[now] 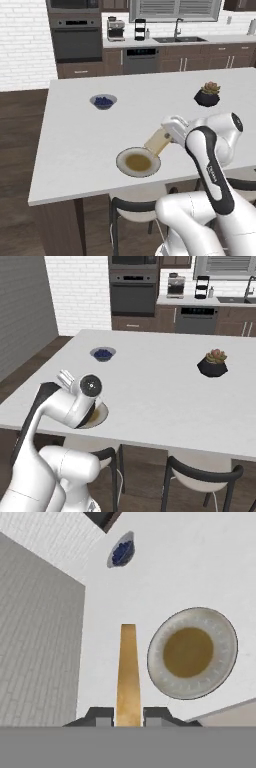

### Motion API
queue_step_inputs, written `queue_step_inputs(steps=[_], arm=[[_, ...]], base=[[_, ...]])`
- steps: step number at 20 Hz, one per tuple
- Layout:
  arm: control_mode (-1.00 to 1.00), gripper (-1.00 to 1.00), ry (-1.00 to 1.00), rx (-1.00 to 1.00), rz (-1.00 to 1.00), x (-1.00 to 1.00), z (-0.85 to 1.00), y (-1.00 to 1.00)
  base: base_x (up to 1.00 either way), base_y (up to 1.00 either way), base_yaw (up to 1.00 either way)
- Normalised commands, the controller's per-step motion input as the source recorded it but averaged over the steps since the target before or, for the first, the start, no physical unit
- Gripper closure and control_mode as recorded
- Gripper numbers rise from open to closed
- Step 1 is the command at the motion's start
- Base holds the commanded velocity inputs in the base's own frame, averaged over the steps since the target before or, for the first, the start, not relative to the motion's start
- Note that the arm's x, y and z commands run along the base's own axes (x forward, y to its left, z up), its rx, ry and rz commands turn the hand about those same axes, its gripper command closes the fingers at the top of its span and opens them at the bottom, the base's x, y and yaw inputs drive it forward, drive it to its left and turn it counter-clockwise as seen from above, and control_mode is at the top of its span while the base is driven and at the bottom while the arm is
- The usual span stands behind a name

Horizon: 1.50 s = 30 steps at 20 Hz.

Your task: Start the toaster. Once the lever pops up, take the bread to the plate on the dining counter.

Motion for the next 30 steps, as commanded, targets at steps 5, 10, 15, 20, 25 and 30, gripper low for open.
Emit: queue_step_inputs(steps=[5, 10, 15, 20, 25, 30], arm=[[-1.00, 1.00, 0.26, 0.03, 0.00, 0.35, -0.43, 0.15], [-1.00, 1.00, 0.17, 0.00, 0.00, 0.54, -0.30, 0.21], [-1.00, 1.00, 0.06, 0.00, 0.05, 0.65, -0.35, 0.20], [-1.00, 1.00, 0.02, 0.00, 0.07, 0.65, -0.30, 0.21], [-1.00, 1.00, 0.03, 0.00, 0.06, 0.50, -0.27, 0.11], [-1.00, 1.00, 0.01, 0.00, 0.01, 0.02, -0.09, -0.02]], base=[[0.00, 0.00, 0.00], [0.00, 0.00, 0.00], [0.00, 0.00, 0.00], [0.00, 0.00, 0.00], [0.00, 0.00, 0.00], [0.00, 0.00, 0.00]])
